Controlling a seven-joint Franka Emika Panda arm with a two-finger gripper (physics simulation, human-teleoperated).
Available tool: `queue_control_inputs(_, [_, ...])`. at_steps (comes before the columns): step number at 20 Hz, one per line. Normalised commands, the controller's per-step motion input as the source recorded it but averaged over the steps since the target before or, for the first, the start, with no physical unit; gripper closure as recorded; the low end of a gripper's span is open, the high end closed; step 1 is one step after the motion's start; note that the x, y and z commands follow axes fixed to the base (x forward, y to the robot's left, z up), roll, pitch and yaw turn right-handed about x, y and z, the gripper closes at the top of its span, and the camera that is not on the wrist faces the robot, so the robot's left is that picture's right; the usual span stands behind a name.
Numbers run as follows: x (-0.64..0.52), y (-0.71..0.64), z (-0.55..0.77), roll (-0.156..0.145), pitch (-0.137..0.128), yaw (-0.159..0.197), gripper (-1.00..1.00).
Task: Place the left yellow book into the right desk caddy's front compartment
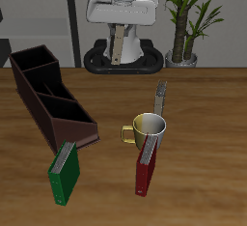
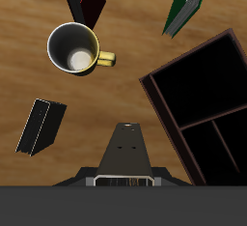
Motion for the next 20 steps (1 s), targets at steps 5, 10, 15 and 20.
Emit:
queue_control_inputs(5, [-0.33, -0.55, -0.01, -0.08, -0.012, 0.113, 1.0])
queue_control_inputs(10, [-0.17, -0.46, 0.04, -0.025, -0.011, 0.138, 1.0])
queue_control_inputs(15, [-0.09, -0.34, 0.01, -0.046, -0.005, 0.08, 1.0])
queue_control_inputs(20, [-0.05, -0.23, 0.01, -0.005, -0.023, 0.128, 1.0])
